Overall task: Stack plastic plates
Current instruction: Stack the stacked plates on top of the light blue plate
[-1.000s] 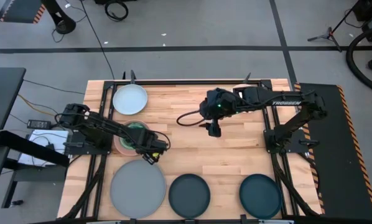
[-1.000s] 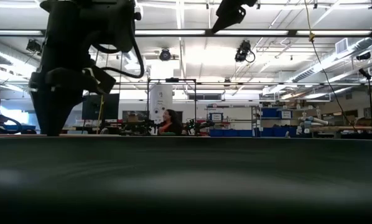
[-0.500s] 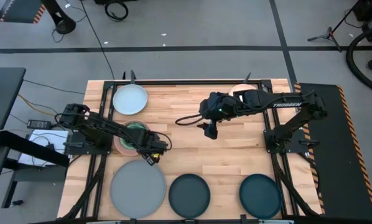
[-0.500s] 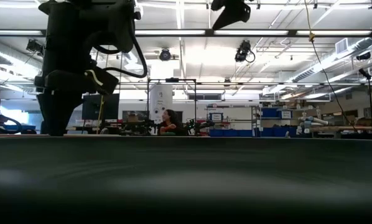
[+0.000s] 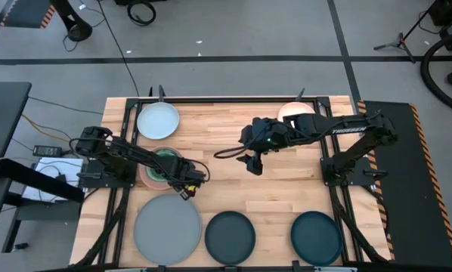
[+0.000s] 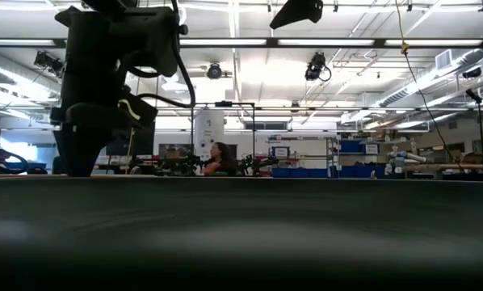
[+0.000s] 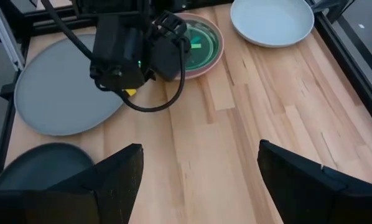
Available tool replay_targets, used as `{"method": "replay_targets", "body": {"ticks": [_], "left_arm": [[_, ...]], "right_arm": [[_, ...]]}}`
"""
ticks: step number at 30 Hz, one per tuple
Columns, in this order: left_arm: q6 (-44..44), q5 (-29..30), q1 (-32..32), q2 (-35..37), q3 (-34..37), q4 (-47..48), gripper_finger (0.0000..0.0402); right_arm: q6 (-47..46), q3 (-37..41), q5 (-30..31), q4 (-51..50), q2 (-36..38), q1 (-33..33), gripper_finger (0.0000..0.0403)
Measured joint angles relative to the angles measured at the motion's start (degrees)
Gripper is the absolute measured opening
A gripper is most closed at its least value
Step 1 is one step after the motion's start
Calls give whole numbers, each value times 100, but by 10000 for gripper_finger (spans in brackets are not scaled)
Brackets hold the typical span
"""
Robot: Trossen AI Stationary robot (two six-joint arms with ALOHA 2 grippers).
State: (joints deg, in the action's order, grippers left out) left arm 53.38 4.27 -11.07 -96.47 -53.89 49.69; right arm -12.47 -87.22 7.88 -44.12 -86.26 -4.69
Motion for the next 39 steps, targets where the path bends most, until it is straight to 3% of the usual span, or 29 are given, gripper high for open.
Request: {"method": "replay_targets", "body": {"ticks": [5,9,14,22,28,32,35,39], "left_arm": [[-9,45,2,-11,-1,-50,162],[-251,9,4,-132,-4,-133,169],[-461,-166,4,-312,-29,-225,128],[-913,111,-2,-196,-162,110,16],[-1138,689,-81,-28,-1037,1256,17],[-1635,1539,20,22,-1856,1952,14],[-1905,1994,360,21,-2335,2288,15],[-2281,2530,1089,61,-2430,2578,16]], "right_arm": [[5,0,2,-3,0,-5,319],[53,0,4,-4,0,-4,319],[207,0,186,7,0,15,319],[506,0,589,18,0,96,319],[775,1,732,60,0,218,319],[756,198,744,347,10,337,319],[748,369,732,572,-16,396,319],[467,563,645,601,-87,420,319]]}}
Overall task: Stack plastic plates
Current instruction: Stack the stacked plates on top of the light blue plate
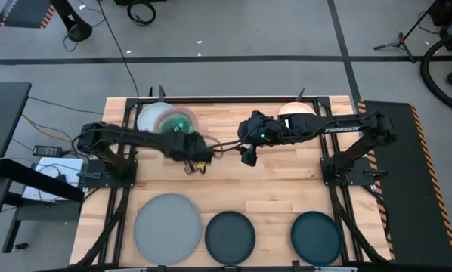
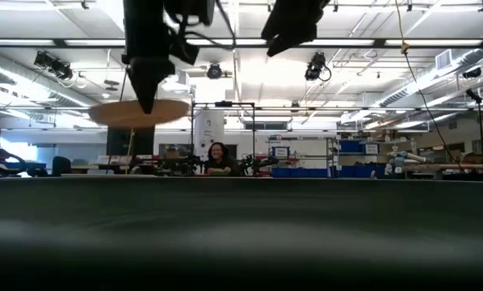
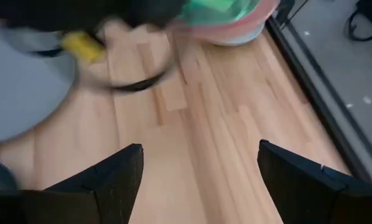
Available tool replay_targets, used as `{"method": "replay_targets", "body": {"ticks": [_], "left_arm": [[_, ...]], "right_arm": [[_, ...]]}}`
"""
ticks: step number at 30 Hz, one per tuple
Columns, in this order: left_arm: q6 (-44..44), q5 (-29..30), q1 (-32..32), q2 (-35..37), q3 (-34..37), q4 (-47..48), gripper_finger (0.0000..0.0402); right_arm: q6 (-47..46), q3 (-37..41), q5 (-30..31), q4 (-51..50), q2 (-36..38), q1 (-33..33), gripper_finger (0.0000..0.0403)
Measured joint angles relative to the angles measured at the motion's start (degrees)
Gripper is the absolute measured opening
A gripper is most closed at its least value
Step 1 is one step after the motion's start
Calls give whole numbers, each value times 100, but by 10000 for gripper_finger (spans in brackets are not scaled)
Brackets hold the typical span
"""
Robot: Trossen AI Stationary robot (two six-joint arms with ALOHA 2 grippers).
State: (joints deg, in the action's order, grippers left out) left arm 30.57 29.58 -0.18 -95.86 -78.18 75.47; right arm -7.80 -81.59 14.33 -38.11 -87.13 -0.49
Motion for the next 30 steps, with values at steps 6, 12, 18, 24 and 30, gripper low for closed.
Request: {"method": "replay_targets", "body": {"ticks": [6,12,18,24,30], "left_arm": [[-367,425,1050,265,449,-253,17],[-1174,-3,1916,518,1372,-1481,17],[-1701,-211,2548,521,2152,-2378,16],[-1925,-430,2716,514,2554,-2870,22],[-1934,-814,2751,460,2930,-3398,22]], "right_arm": [[-367,47,-744,-4,4,-64,319],[-694,49,-905,-111,46,-401,319],[-970,49,-803,-412,52,-511,319],[-1007,49,-793,-445,52,-479,319],[-882,49,-796,-387,52,-437,319]]}}
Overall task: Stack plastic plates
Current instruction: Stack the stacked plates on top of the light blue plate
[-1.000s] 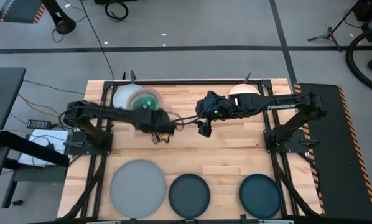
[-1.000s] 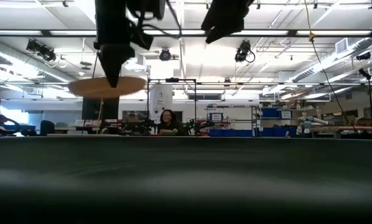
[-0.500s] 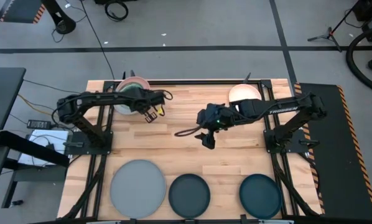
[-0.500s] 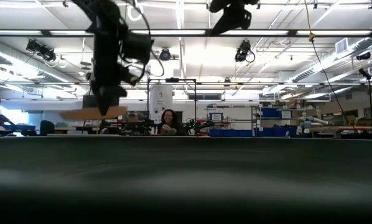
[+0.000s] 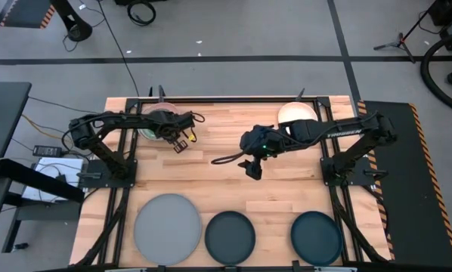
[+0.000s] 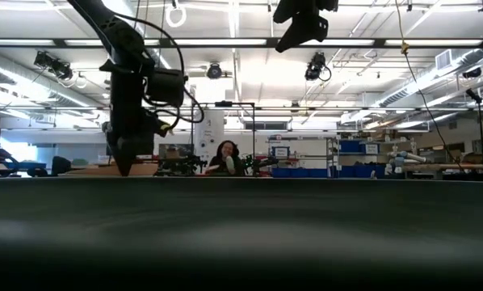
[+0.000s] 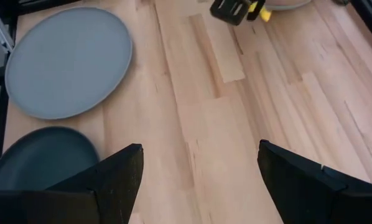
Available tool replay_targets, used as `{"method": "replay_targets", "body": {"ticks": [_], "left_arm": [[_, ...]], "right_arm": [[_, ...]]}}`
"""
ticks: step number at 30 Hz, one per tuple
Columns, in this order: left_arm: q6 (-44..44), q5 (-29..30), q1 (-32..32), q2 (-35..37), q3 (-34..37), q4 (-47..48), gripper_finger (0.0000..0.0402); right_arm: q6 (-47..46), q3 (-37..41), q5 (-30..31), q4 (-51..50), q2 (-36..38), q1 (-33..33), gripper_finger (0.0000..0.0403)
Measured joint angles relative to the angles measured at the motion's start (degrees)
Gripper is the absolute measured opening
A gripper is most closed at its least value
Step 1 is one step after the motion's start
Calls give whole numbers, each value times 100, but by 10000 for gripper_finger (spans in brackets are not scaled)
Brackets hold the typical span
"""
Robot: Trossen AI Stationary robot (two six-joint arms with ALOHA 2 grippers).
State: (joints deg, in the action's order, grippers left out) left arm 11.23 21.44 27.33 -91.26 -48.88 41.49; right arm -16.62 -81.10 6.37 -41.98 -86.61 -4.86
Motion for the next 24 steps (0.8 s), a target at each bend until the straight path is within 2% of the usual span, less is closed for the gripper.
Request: {"method": "replay_targets", "body": {"ticks": [8,12,16,24], "left_arm": [[185,-31,38,-12,90,172,29],[668,-404,48,-12,92,250,42],[952,-667,159,-14,98,405,63],[1004,-683,339,-16,98,326,118]], "right_arm": [[190,0,-380,1,2,174,319],[136,0,-814,21,2,259,319],[172,0,-1095,22,2,279,319],[480,-138,-1041,-18,222,297,319]]}}
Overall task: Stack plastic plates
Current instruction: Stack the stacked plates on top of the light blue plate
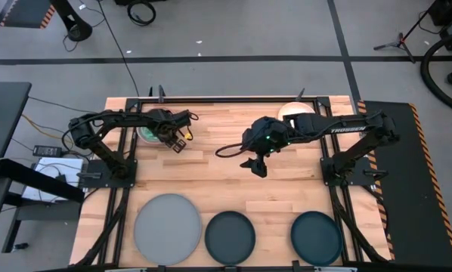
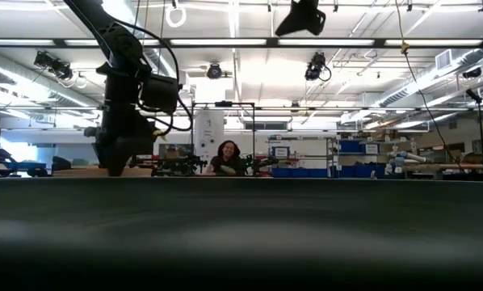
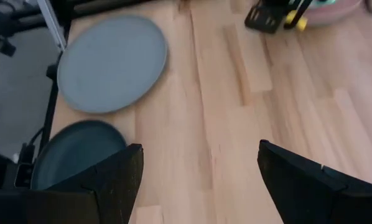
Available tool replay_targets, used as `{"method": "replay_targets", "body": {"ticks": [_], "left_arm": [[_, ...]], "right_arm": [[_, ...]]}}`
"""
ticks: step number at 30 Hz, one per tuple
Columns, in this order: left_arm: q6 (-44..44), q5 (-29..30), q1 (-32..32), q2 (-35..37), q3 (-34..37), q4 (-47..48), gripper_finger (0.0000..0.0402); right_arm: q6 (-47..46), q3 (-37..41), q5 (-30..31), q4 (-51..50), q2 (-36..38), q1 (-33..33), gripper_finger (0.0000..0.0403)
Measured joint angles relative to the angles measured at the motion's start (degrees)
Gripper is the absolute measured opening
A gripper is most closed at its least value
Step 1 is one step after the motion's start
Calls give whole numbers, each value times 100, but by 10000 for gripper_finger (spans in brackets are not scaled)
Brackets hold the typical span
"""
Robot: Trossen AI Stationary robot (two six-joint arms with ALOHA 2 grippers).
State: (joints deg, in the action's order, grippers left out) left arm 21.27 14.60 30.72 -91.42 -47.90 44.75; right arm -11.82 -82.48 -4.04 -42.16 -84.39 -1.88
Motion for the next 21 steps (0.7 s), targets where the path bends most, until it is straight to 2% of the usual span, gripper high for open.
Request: {"method": "replay_targets", "body": {"ticks": [8,13,21], "left_arm": [[-116,3,-2,0,0,-348,124],[-91,3,-2,-4,0,-380,108],[-245,67,52,-156,57,-644,67]], "right_arm": [[89,-298,300,27,284,170,319],[-86,-300,405,-95,474,193,319],[-457,-300,579,-886,663,198,319]]}}
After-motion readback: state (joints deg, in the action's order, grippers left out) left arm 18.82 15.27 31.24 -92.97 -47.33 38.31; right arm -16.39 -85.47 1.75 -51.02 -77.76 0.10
